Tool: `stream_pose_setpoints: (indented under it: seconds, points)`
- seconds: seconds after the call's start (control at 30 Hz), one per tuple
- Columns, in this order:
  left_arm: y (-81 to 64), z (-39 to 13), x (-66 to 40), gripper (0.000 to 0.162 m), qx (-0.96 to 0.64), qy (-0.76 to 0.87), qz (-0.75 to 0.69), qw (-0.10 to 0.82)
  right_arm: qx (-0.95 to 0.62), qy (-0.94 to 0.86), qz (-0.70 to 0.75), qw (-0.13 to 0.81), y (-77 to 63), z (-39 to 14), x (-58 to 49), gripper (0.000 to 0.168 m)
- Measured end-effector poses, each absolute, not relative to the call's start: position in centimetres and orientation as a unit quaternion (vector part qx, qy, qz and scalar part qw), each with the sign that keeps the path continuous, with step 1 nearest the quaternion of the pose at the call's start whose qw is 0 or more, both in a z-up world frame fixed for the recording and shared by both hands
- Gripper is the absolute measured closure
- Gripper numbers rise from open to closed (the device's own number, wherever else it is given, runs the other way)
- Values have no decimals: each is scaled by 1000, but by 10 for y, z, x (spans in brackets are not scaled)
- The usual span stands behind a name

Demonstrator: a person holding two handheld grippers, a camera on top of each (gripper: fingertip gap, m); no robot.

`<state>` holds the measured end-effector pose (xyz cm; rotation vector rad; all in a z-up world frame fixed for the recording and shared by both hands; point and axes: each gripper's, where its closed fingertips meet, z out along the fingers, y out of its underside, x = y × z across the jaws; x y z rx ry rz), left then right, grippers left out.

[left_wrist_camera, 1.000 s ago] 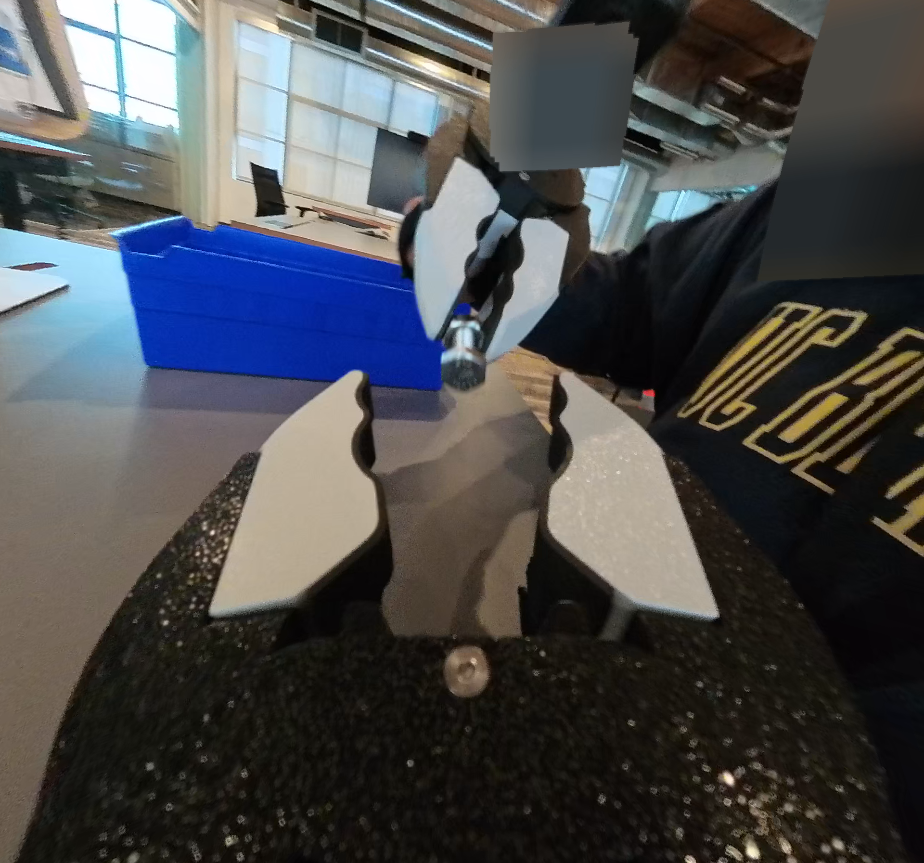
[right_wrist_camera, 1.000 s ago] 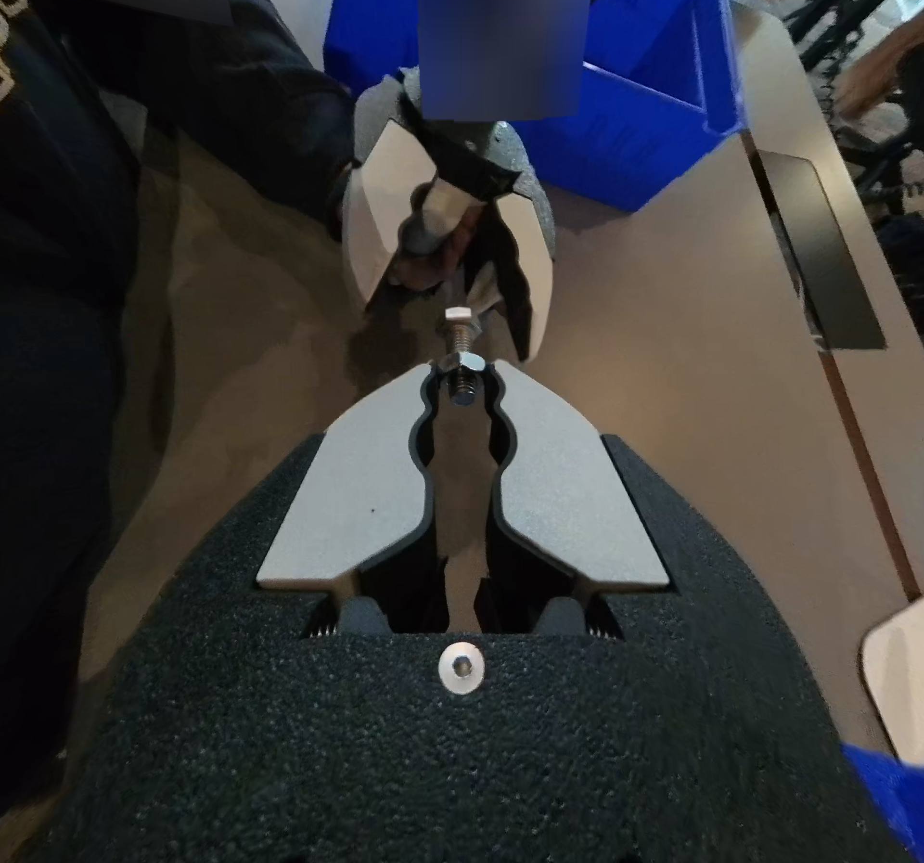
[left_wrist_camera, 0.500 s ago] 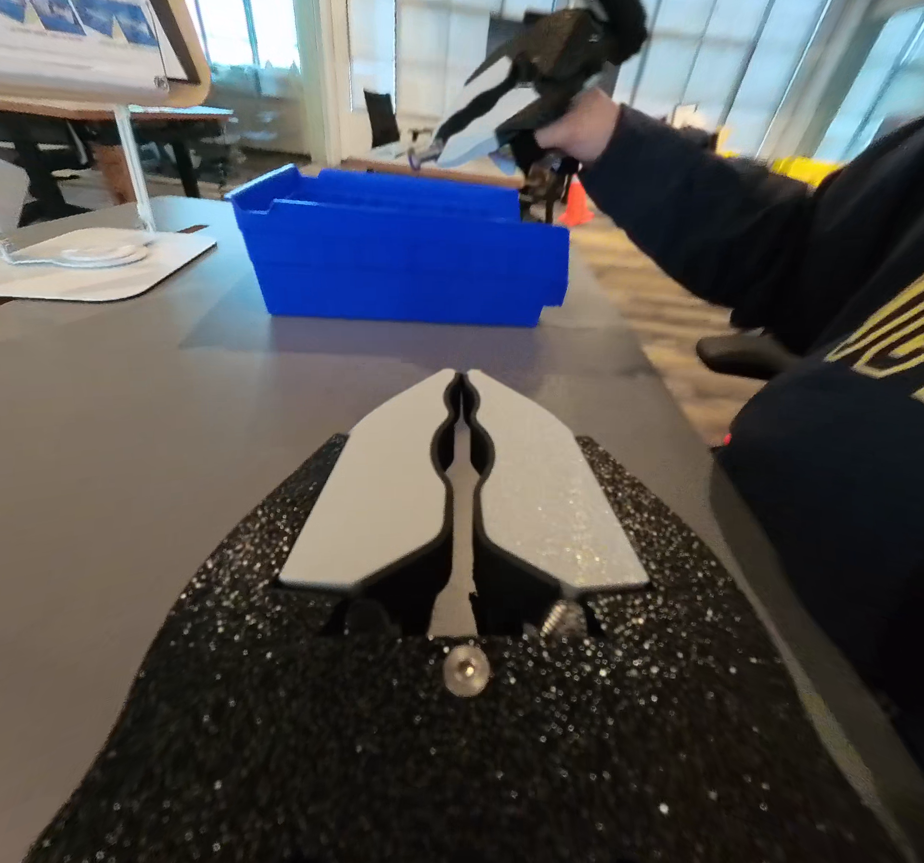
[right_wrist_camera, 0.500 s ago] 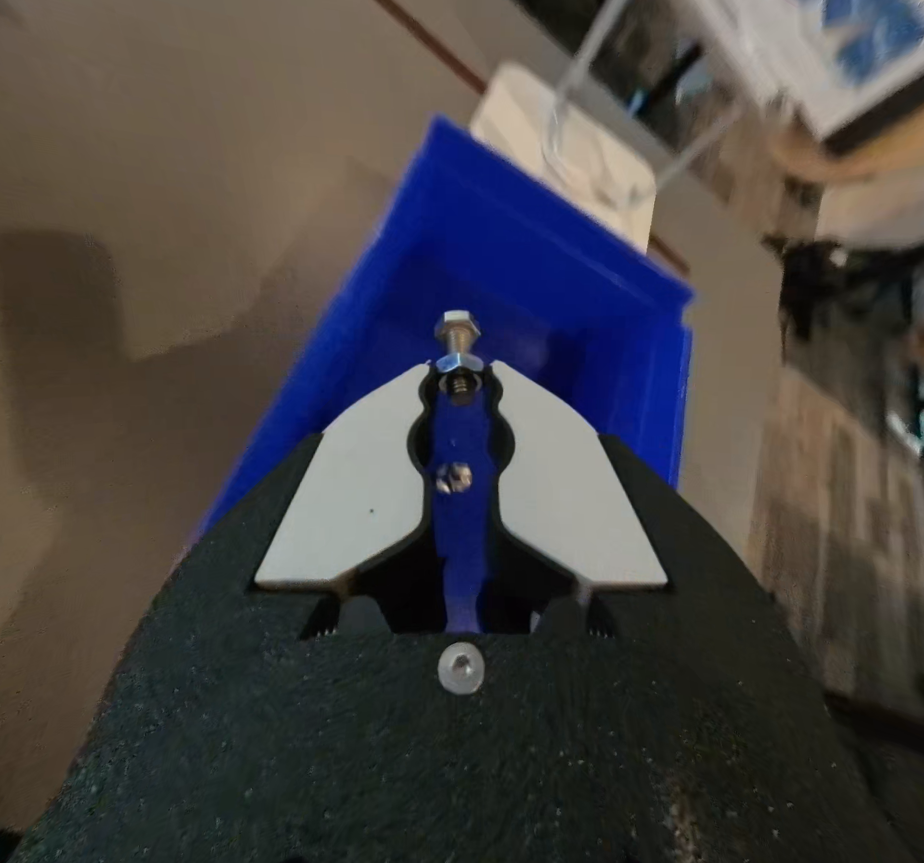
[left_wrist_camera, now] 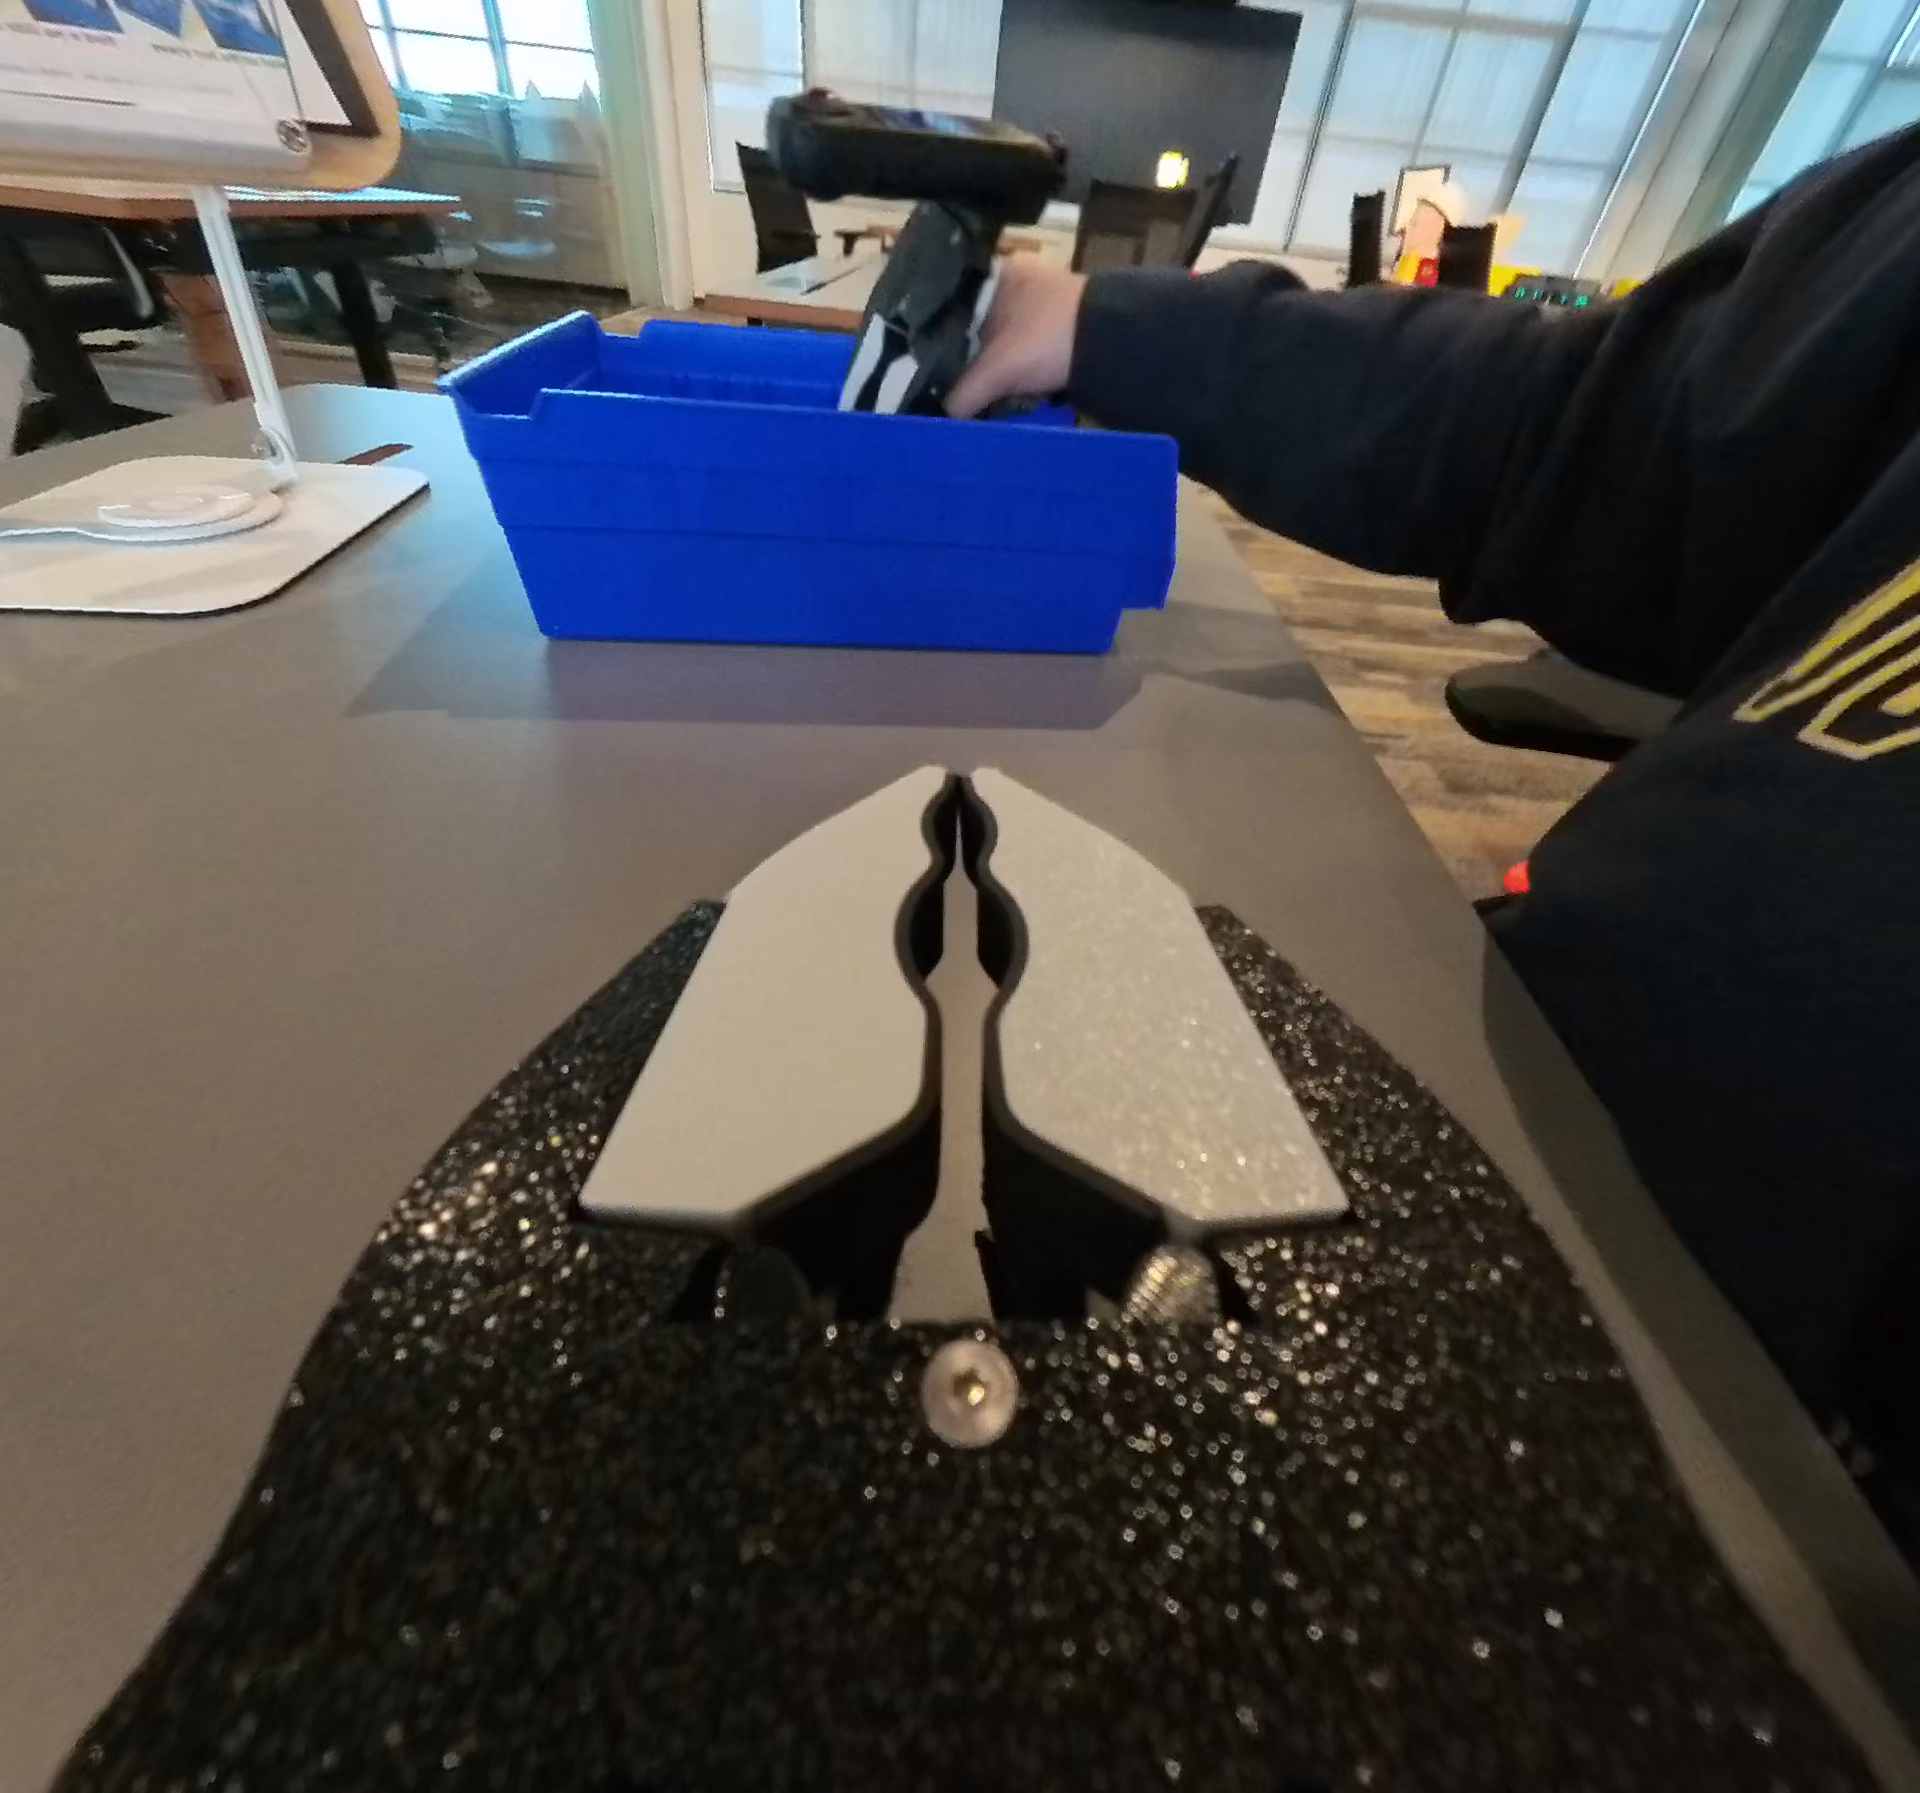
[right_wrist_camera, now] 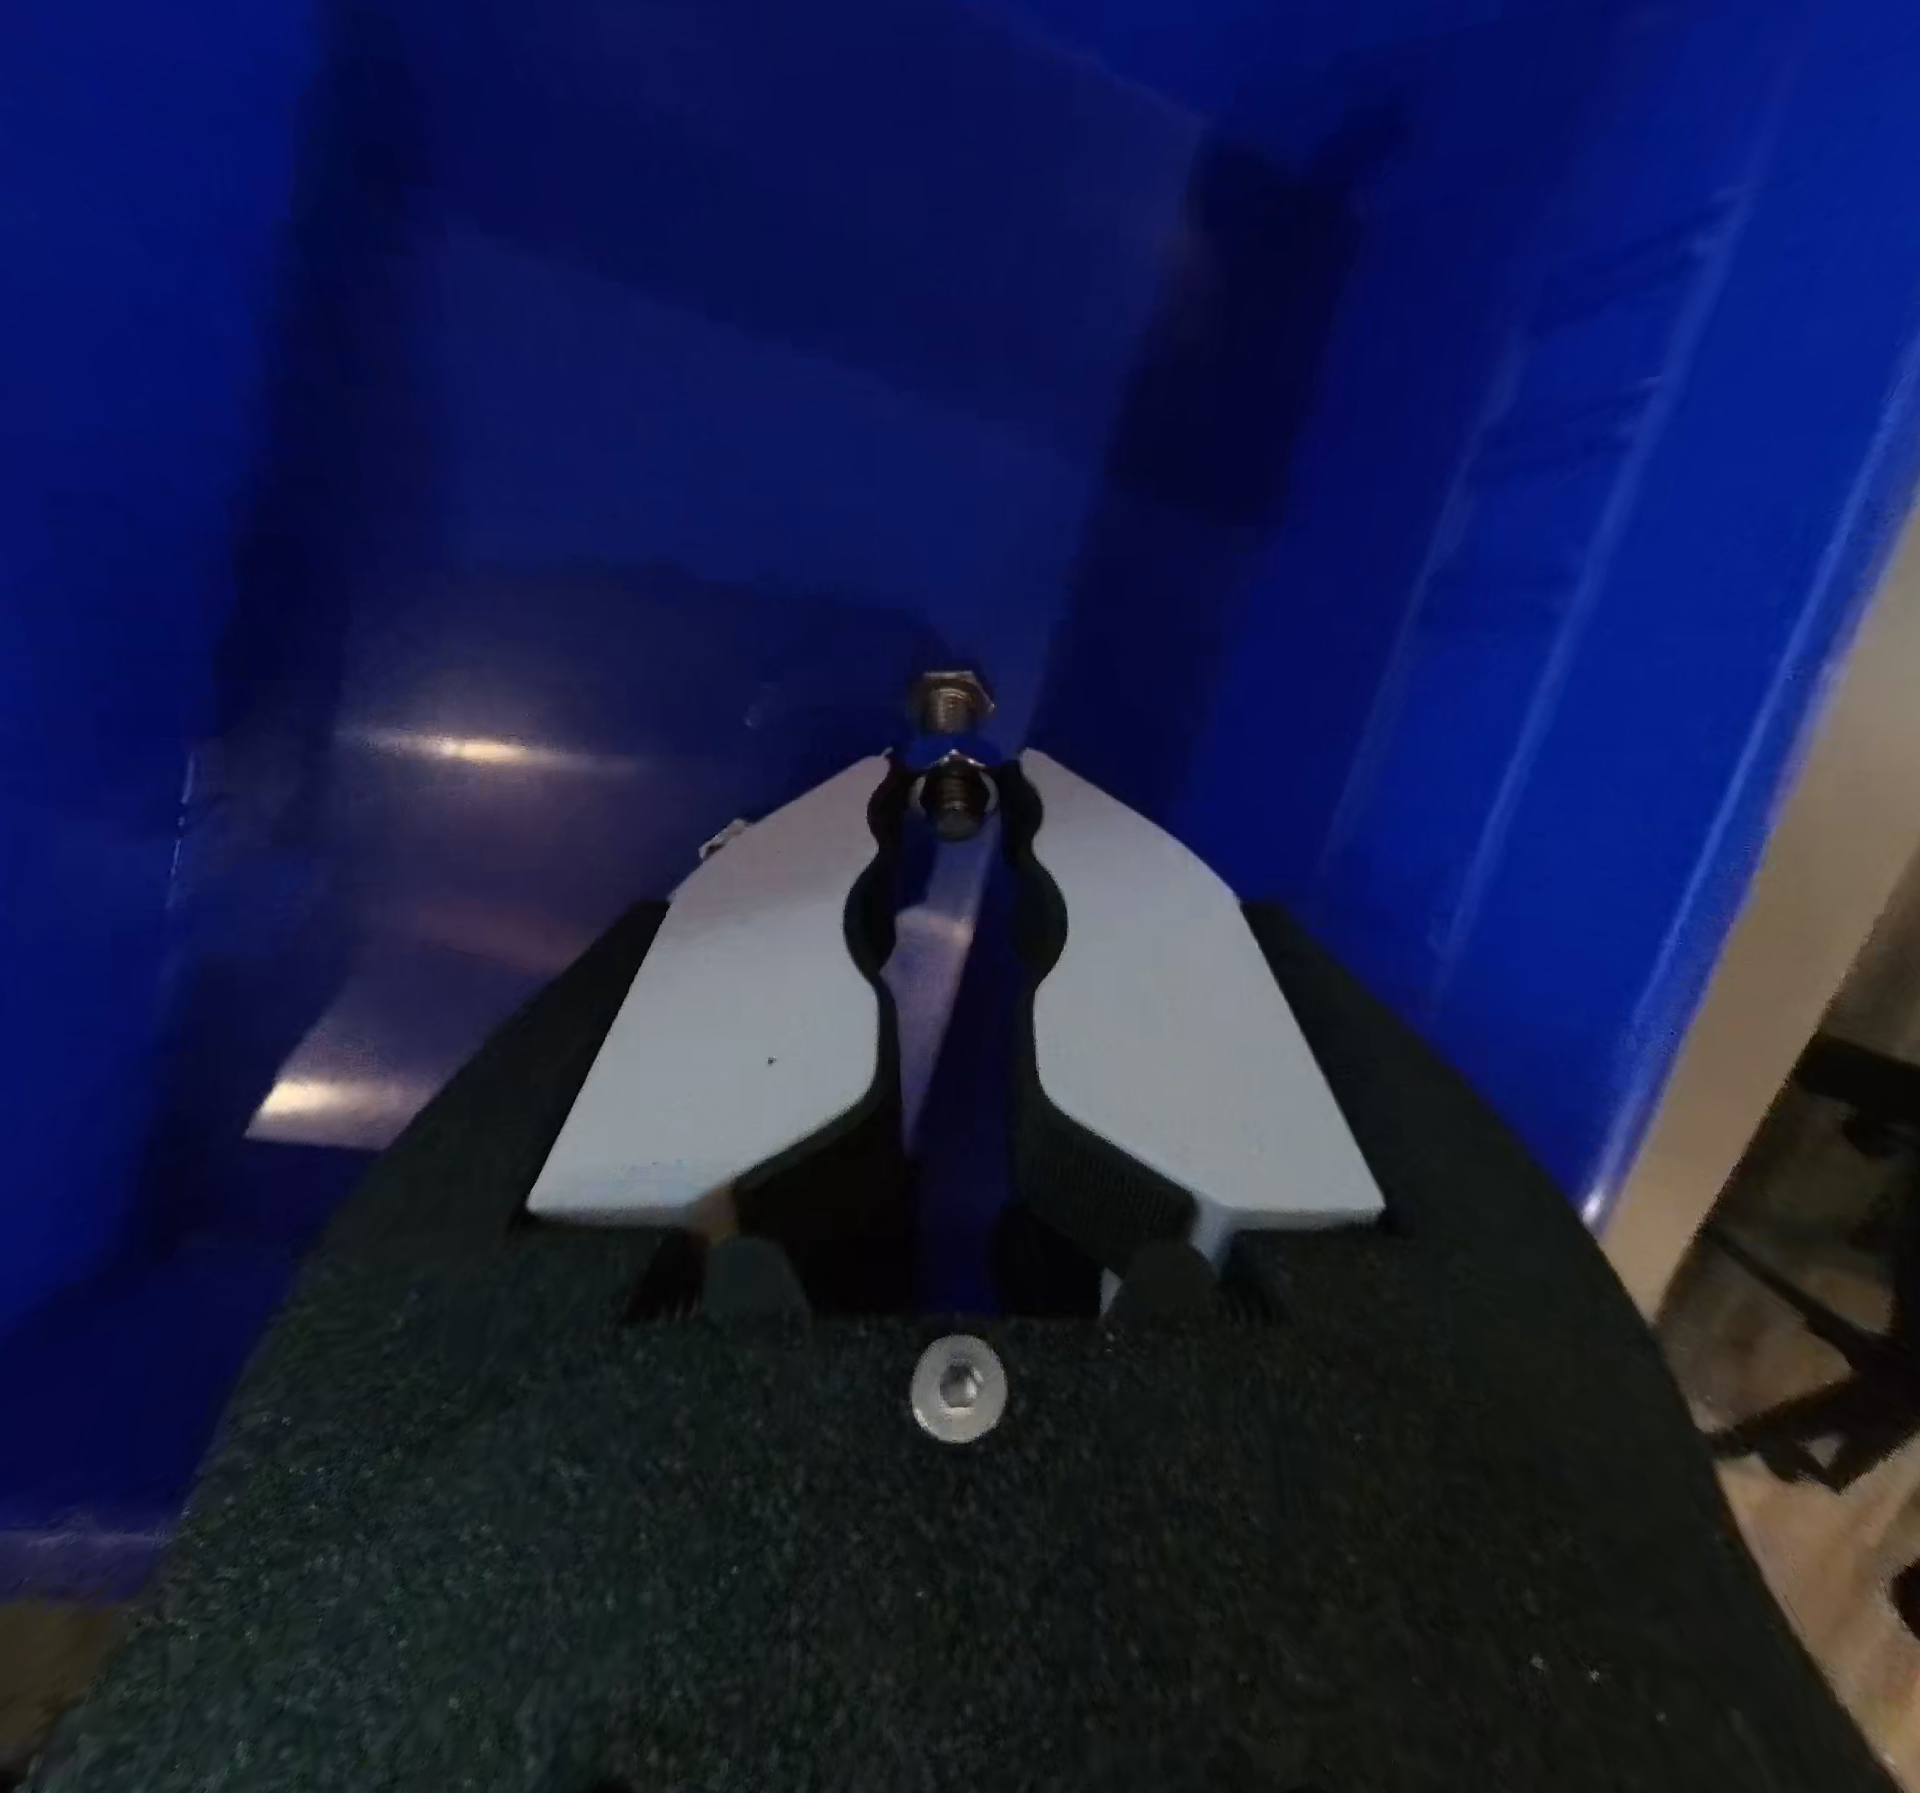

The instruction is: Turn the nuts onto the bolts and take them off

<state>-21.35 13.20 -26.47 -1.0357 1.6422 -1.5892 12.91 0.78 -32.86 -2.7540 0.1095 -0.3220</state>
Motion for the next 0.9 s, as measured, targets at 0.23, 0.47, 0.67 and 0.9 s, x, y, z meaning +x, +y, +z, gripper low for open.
stream_pose_setpoints:
  seconds: [0.23, 0.47, 0.67, 0.9]
  points:
    - [133, -269, -211, 162, -401, 629, -581, 325, -980, 50, -89, 169, 5, -334, 126, 151]
    - [133, -269, -210, 161, -405, 629, -579, 325, -984, 65, -84, 142, -2, -339, 128, 144]
    - [135, -270, -209, 161, -409, 628, -575, 328, -969, 83, -112, 206, 9, -302, 126, 145]
    - [152, -281, -204, 162, -472, 616, -530, 342, -920, 27, -40, 390, 69, -224, 13, 148]
